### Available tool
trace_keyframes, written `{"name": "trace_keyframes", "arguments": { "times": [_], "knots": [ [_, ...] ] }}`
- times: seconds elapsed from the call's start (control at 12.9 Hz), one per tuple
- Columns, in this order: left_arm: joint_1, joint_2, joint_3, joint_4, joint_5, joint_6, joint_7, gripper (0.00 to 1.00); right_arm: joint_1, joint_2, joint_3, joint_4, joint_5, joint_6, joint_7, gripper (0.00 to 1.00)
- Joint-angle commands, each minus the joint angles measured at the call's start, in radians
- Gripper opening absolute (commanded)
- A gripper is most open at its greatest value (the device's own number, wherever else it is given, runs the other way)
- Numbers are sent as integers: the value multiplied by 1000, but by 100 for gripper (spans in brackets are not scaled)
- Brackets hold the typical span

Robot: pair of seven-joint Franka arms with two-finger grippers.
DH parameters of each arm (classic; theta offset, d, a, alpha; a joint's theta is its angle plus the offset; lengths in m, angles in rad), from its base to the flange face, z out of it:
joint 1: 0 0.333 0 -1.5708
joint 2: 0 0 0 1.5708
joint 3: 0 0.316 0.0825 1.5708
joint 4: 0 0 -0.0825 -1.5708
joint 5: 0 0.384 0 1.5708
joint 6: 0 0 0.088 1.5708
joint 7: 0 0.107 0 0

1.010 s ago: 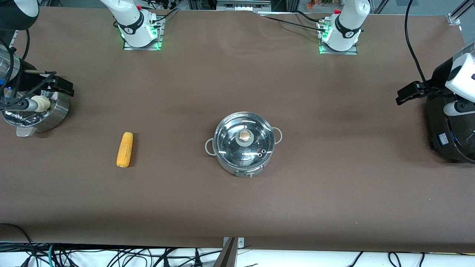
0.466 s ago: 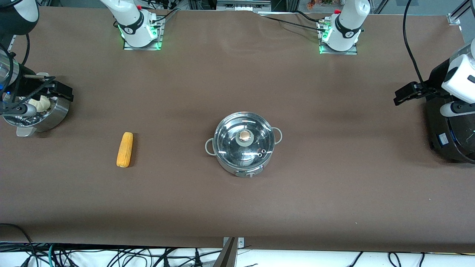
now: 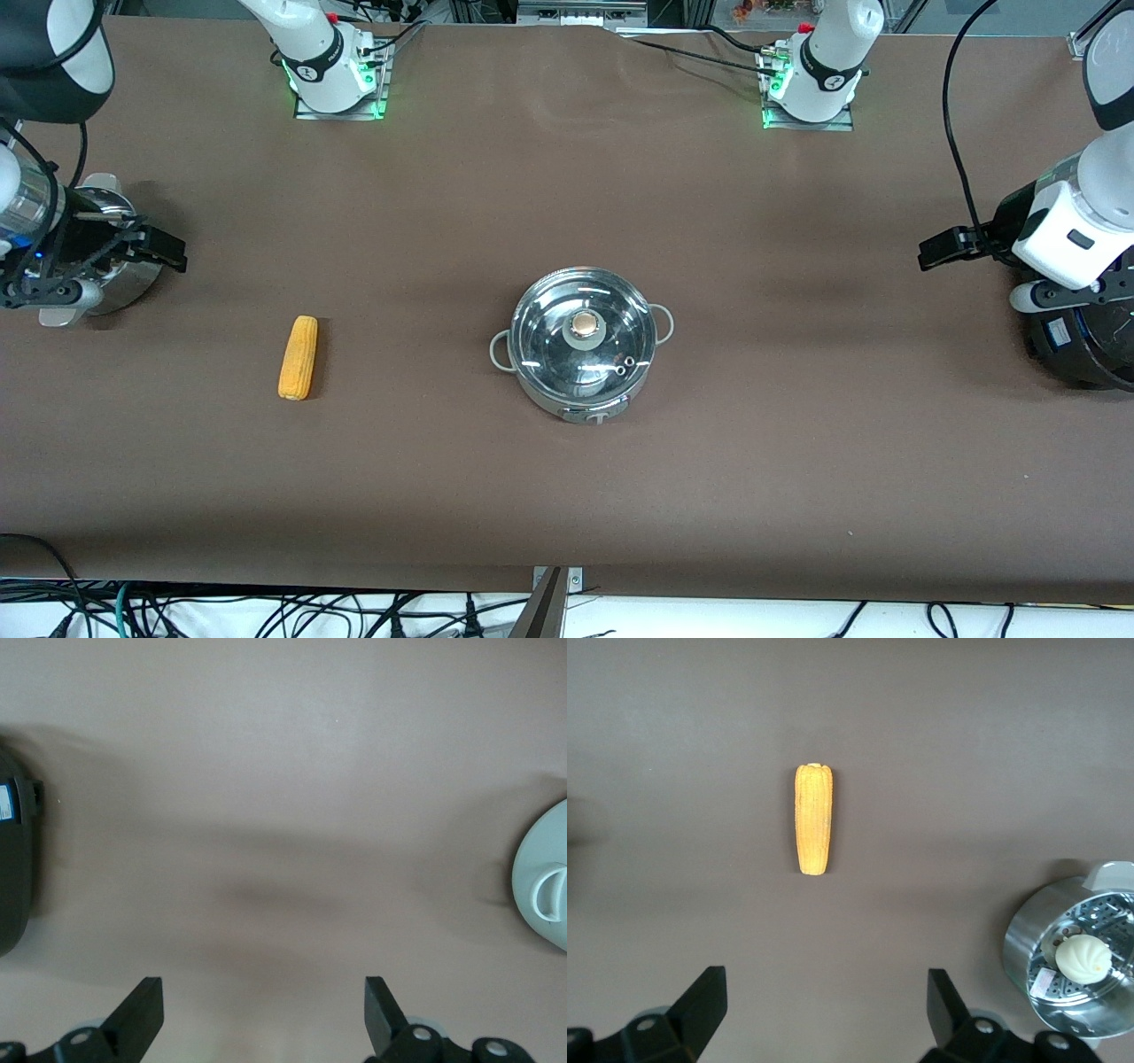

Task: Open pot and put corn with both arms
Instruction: 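Reach the left gripper to the lid knob while the right gripper reaches the corn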

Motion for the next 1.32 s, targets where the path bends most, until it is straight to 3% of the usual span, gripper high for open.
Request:
{"name": "trace_keyframes", "arguments": {
  "times": [0.0,0.23,0.47,1.01,1.24],
  "knots": [
    [0,-5,-1,19,-2,-38,18,100,-7,63,8,20,12,33,-1,100],
    [-17,-3,-43,22,-40,-38,2,100,-4,143,9,16,24,106,2,100],
    [-84,44,-62,32,-132,-32,-190,100,-4,232,9,3,79,189,5,100],
    [-380,392,-67,372,-138,51,-541,99,-8,387,9,-46,81,367,5,100],
    [-453,489,-67,411,-143,190,-662,95,-10,454,9,-46,81,409,5,100]
  ]
}}
